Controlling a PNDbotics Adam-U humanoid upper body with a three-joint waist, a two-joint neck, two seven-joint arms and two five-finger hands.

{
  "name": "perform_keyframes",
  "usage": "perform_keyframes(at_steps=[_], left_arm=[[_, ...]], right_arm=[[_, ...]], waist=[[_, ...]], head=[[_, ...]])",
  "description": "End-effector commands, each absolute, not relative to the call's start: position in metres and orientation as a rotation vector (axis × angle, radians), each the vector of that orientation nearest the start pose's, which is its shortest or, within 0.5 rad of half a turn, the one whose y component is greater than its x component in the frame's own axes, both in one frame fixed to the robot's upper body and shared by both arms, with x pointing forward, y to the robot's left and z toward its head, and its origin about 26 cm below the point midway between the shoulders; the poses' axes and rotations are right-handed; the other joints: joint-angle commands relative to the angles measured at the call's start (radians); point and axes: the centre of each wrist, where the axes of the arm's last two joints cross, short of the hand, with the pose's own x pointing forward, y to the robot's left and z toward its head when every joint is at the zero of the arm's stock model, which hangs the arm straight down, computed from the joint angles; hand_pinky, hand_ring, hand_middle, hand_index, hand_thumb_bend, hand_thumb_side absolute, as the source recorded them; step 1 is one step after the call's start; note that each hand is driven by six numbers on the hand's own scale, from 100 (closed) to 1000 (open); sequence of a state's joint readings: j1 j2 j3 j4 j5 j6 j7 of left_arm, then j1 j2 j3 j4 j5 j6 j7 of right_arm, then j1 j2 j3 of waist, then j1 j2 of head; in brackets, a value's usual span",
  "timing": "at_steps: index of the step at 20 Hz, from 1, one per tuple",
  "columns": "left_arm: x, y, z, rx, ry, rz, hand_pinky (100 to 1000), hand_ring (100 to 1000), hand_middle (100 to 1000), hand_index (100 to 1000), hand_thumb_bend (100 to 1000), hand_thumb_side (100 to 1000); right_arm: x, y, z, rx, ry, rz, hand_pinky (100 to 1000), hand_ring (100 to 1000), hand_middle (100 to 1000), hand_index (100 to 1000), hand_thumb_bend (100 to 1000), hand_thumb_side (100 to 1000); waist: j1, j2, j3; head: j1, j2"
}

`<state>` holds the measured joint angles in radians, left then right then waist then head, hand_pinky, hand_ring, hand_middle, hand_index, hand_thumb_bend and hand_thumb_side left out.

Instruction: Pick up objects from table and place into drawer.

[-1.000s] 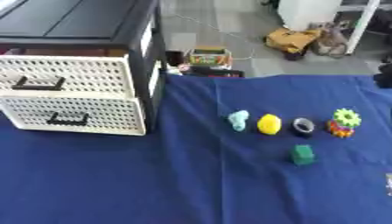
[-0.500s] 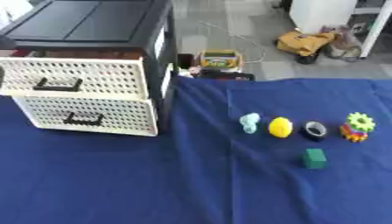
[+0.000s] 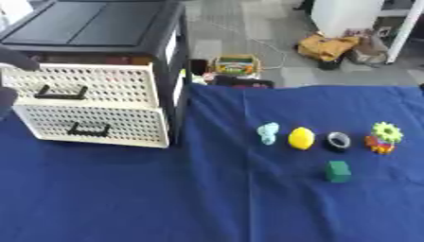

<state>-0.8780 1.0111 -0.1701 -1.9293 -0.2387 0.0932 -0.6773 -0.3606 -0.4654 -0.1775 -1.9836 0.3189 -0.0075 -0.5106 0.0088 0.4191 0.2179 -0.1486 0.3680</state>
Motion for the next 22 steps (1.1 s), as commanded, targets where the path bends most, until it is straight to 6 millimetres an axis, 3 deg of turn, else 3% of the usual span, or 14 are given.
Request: perform_keyframes(at_steps=[1, 5, 8, 10, 16, 17, 19, 22], left_arm=[[0.292, 0.272, 0.415, 0.9, -1.704, -1.783, 299, 132, 335, 902, 100, 906], [0.301, 0.271, 0.417, 0.872, -1.648, -1.825, 159, 100, 220, 895, 100, 941], [0.31, 0.273, 0.42, 0.848, -1.6, -1.834, 102, 100, 175, 903, 100, 957], [0.32, 0.276, 0.422, 0.833, -1.557, -1.826, 100, 100, 104, 908, 100, 978], [0.341, 0.28, 0.424, 0.814, -1.492, -1.816, 100, 100, 100, 900, 100, 1000], [0.342, 0.28, 0.425, 0.818, -1.488, -1.81, 100, 100, 100, 895, 216, 1000], [0.349, 0.28, 0.427, 0.831, -1.475, -1.795, 100, 100, 100, 901, 357, 1000], [0.36, 0.275, 0.427, 0.856, -1.461, -1.816, 100, 100, 100, 878, 466, 1000]], right_arm=[[0.295, -0.318, 0.256, 1.428, 3.292, 0.072, 587, 587, 567, 752, 100, 912], [0.295, -0.318, 0.255, 1.429, 3.297, 0.069, 587, 587, 566, 752, 100, 914], [0.295, -0.318, 0.255, 1.428, 3.3, 0.06, 587, 587, 565, 752, 100, 914], [0.295, -0.318, 0.254, 1.428, 3.302, 0.056, 587, 587, 565, 752, 100, 915], [0.295, -0.318, 0.253, 1.432, 3.304, 0.053, 587, 587, 565, 751, 100, 915], [0.295, -0.317, 0.253, 1.43, 3.308, 0.048, 587, 587, 564, 749, 100, 915], [0.296, -0.316, 0.252, 1.426, 3.316, 0.036, 587, 587, 563, 750, 100, 915], [0.296, -0.316, 0.252, 1.423, 3.319, 0.032, 587, 587, 563, 750, 100, 914]], waist=[[0.0, -0.03, 0.001], [0.002, -0.029, 0.001], [0.003, -0.03, 0.003], [0.004, -0.031, 0.004], [0.004, -0.031, 0.005], [0.004, -0.03, 0.004], [0.005, -0.028, 0.003], [0.005, -0.026, 0.002]], head=[[-0.005, -0.007], [-0.004, -0.01], [-0.004, -0.008], [-0.005, -0.009], [-0.007, -0.011], [-0.005, -0.014], [-0.002, -0.018], [0.001, -0.021]])
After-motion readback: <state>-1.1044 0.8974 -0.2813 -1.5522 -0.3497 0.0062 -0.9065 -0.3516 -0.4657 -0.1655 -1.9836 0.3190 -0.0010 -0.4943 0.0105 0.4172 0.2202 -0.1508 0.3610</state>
